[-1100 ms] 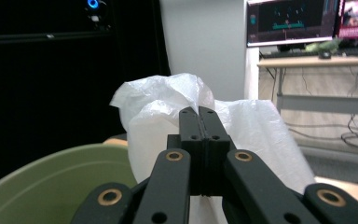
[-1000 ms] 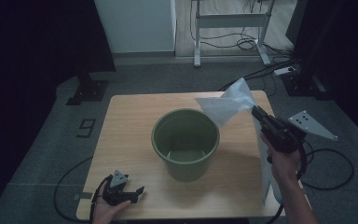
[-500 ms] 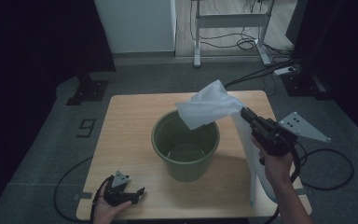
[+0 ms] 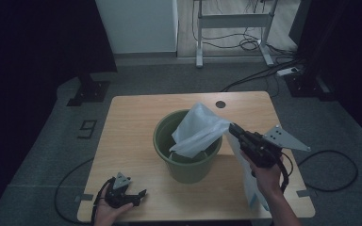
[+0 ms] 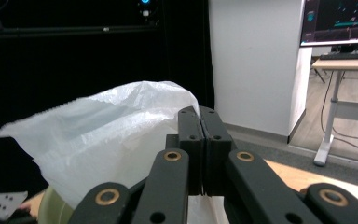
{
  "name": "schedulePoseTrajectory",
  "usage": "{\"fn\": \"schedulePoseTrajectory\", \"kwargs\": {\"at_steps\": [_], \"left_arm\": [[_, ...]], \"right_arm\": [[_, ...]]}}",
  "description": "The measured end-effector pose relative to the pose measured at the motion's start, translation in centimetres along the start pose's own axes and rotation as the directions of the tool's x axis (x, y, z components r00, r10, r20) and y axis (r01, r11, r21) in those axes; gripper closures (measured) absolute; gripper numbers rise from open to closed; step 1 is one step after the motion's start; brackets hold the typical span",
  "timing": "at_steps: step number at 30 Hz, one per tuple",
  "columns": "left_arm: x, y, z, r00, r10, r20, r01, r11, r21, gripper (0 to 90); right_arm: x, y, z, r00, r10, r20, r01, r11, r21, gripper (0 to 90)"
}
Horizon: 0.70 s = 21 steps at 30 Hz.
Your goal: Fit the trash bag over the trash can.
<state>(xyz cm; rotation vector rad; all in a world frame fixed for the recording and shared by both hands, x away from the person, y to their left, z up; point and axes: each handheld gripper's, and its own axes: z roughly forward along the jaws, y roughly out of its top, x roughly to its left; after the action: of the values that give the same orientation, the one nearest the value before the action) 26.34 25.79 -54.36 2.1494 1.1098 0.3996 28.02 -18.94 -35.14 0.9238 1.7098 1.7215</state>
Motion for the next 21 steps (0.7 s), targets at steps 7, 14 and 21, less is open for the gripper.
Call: {"fn": "schedulePoseTrajectory", "kwargs": {"at_steps": [7,14,21], "left_arm": [[0.0,0.0,-0.1,1.0,-0.001,0.0,0.001,1.0,-0.002,15.1],[0.1,0.0,-0.1,1.0,-0.005,-0.006,0.005,1.0,-0.002,15.1],[0.2,0.0,-0.2,0.9999,-0.009,-0.011,0.009,0.9999,-0.012,15.0]], "right_arm": [[1.0,-2.4,2.0,0.9996,0.006,-0.027,-0.004,0.998,0.07,87.5],[2.3,-4.2,3.8,0.9976,-0.001,-0.069,0.01,0.992,0.129,84.2],[2.9,-4.5,1.9,0.9999,0.0,-0.015,0.001,0.995,0.097,39.0]]}}
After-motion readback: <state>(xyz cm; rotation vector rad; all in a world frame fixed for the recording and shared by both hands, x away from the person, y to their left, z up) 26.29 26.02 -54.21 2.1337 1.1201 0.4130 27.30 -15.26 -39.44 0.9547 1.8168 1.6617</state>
